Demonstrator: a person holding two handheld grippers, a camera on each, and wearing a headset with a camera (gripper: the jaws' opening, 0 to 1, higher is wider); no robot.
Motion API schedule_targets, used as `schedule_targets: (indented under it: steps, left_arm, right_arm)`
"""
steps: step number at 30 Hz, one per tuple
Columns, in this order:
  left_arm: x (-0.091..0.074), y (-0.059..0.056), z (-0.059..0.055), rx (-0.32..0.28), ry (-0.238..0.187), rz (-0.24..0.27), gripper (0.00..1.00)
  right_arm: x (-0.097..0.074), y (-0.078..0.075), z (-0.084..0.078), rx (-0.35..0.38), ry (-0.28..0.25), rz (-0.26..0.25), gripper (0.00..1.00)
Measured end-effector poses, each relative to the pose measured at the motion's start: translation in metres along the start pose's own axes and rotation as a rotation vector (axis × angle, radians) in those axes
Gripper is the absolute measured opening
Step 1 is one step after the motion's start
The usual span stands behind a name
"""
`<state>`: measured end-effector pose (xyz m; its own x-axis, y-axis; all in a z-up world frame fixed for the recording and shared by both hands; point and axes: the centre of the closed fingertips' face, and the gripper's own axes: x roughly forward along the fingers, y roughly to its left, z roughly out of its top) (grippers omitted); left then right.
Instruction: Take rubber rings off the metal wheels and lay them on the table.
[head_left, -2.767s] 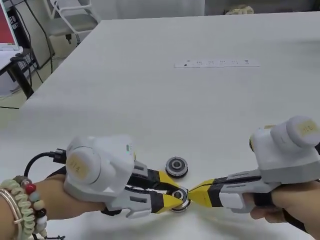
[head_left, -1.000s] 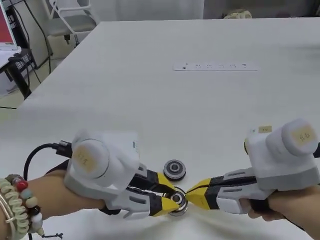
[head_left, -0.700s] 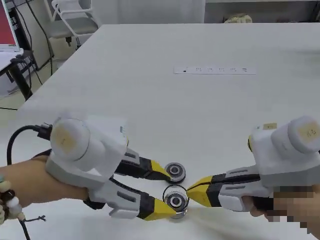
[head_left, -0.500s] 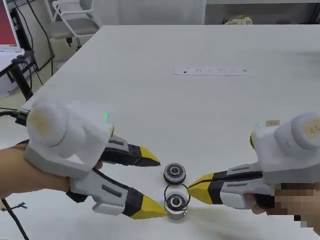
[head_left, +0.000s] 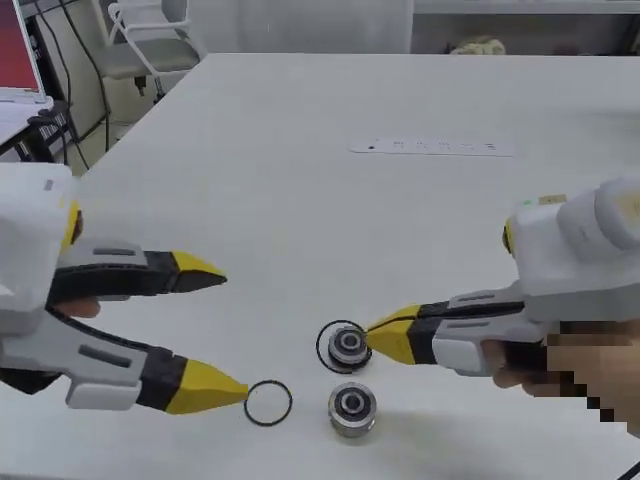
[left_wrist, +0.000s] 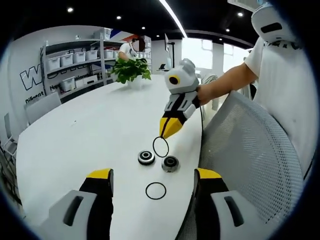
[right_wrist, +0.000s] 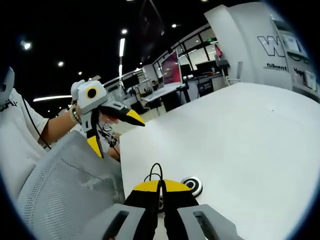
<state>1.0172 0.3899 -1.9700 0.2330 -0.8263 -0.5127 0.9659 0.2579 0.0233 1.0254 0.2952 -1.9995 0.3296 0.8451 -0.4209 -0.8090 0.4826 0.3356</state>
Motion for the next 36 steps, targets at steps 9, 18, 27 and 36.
schedule_targets:
  steps: [9, 18, 27, 36]
  left_arm:
    - [-0.014, -0.004, -0.017, -0.054, -0.006, 0.075, 0.7]
    - [-0.01, -0.016, -0.032, -0.107, -0.009, 0.101, 0.68]
    - [-0.012, -0.014, -0.038, -0.137, -0.013, 0.128, 0.65]
    - [-0.01, -0.016, -0.044, -0.147, 0.01, 0.116, 0.65]
  right_arm:
    - [0.014, 0.012, 0.006, -0.012, 0.017, 0.032, 0.0]
    - [0.035, 0.024, 0.003, -0.012, 0.056, 0.081, 0.0]
    - [0.065, 0.018, -0.03, -0.05, 0.177, 0.074, 0.0]
    - [0.077, 0.007, -0.041, -0.053, 0.21, 0.029, 0.0]
